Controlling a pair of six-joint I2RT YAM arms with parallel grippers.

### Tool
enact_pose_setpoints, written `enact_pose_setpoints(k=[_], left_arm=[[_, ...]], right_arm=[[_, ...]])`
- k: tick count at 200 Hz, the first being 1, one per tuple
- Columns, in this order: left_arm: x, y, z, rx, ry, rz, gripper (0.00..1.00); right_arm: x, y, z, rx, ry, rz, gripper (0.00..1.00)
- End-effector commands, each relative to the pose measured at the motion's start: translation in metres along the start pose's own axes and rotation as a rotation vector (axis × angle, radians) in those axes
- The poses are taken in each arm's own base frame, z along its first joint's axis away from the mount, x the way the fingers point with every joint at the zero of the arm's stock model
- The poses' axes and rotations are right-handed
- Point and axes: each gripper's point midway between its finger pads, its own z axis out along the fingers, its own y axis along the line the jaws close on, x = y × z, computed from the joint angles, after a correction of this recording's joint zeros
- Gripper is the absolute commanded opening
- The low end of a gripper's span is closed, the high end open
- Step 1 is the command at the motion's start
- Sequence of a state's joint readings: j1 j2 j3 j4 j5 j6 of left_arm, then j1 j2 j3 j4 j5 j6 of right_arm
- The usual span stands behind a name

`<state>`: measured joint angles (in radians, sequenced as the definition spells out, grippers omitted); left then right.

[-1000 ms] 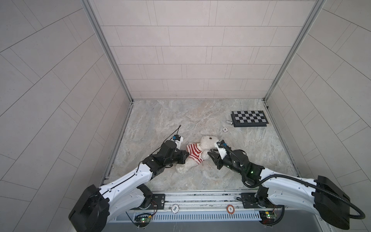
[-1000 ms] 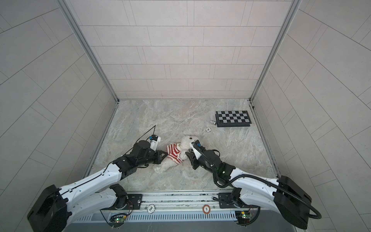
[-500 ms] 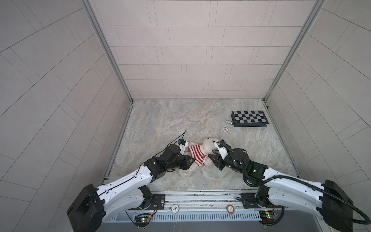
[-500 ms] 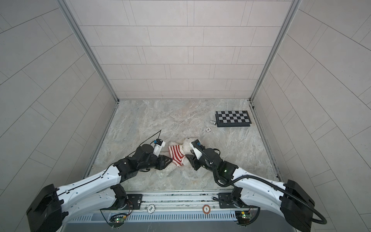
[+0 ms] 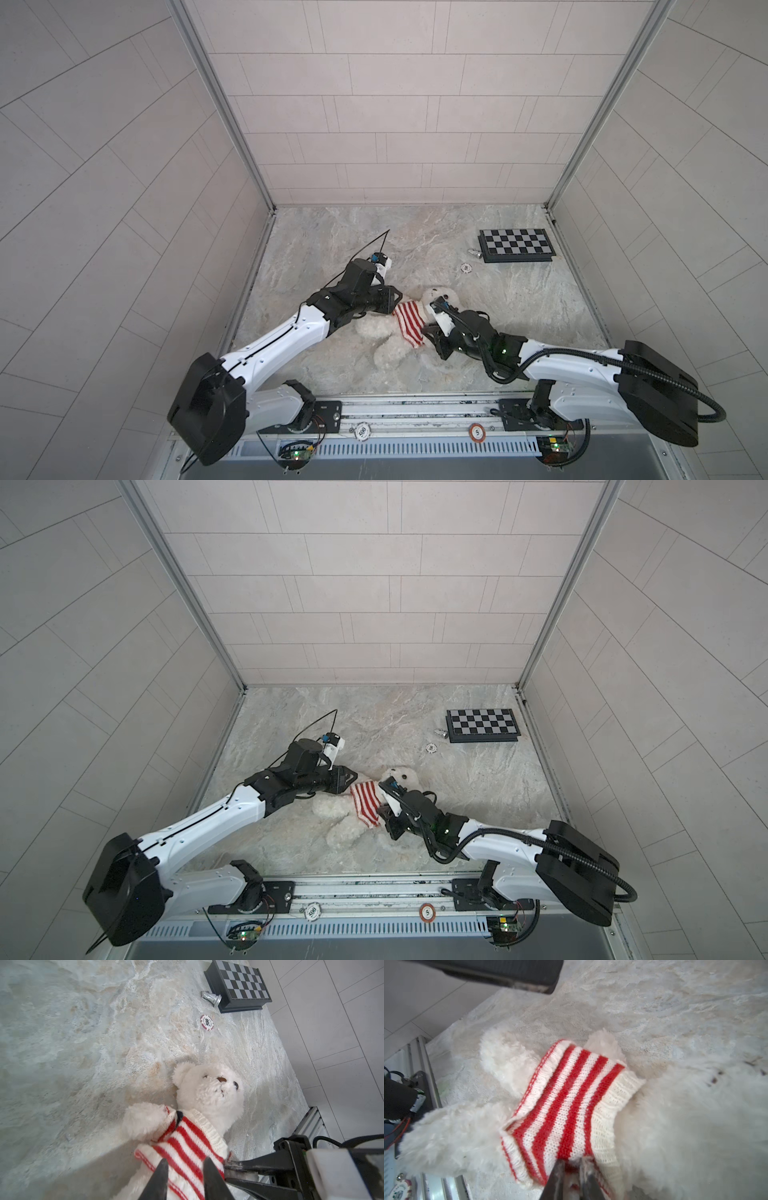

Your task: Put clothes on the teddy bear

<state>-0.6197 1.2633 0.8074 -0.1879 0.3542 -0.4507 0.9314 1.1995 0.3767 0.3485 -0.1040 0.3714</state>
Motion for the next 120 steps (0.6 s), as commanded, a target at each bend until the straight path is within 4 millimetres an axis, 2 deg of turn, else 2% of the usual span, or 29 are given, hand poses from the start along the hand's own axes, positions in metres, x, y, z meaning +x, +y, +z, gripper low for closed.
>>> enact_pose_setpoints(k=[1, 50, 68, 97, 120], left_arm=[[0.006, 0.001, 0.013, 0.011, 0.05, 0.035, 0.34], [0.046, -0.01, 0.038, 0.019, 0.169, 0.072, 0.34], [0.059, -0.012, 0.043, 0.022, 0.194, 0.07, 0.33], [0.068, -0.01, 0.045, 0.022, 0.202, 0.054, 0.32], [0.068, -0.013, 0.044, 0.026, 0.193, 0.056, 0.32]], right_arm=[[0.009, -0.018, -0.005, 0.085, -0.008, 0.035, 0.15], [0.026, -0.058, -0.021, 0.213, 0.023, 0.095, 0.15], [0.029, -0.067, -0.026, 0.228, 0.03, 0.116, 0.17], [0.018, -0.066, -0.038, 0.235, 0.014, 0.104, 0.26], [-0.006, -0.06, -0.052, 0.226, -0.034, 0.089, 0.35]])
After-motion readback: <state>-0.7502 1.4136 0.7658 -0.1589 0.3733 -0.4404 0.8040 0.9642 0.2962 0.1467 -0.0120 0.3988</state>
